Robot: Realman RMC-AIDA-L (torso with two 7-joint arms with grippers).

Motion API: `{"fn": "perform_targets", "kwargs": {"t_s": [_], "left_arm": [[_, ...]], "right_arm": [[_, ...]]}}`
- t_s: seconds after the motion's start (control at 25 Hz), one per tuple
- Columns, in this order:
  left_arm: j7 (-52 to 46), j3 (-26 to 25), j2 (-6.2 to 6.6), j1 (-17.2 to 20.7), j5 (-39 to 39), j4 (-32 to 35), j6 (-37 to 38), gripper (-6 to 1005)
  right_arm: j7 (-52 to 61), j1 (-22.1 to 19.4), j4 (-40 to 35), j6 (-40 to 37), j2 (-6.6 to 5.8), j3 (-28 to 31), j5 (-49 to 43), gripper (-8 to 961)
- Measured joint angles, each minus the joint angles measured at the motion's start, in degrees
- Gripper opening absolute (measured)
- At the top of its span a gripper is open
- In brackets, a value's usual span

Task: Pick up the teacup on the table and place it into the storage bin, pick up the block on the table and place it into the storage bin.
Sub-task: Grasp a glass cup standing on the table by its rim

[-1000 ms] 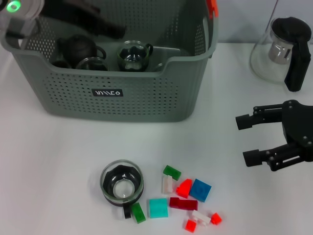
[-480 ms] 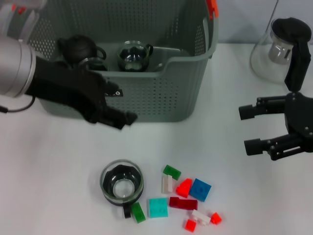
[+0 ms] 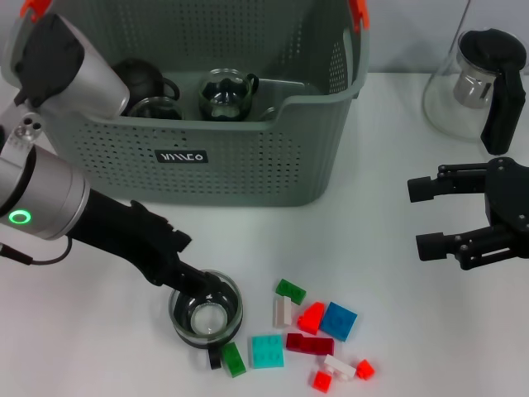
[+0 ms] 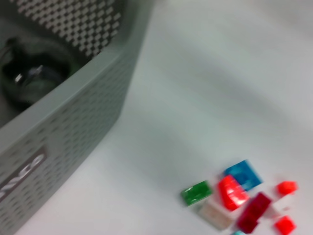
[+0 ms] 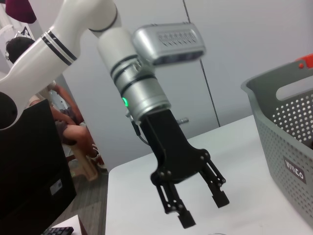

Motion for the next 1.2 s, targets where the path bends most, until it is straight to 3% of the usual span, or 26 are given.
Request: {"fn": "perform_targets", "kwargs": {"t_s": [0.36, 0.8, 1.2], "left_arm": [[-3.5, 3.3, -0.03, -2.3, 9.7, -8.1, -7.4, 795], [-5.0, 9.2, -0.06, -3.5, 14.2, -12.2, -12.7, 791], [-5.1, 10.1, -0.11, -5.5, 14.4, -15.7, -13.8, 787]], "right_arm": [[0.0, 0.3, 0.0, 0.0, -0.22, 0.0, -0.1, 916], [0.1, 0.4, 0.0, 0.1, -0.26, 0.0, -0.1, 917], [-0.1, -0.1, 0.0, 0.1, -0.26, 0.6, -0.1, 917]]}}
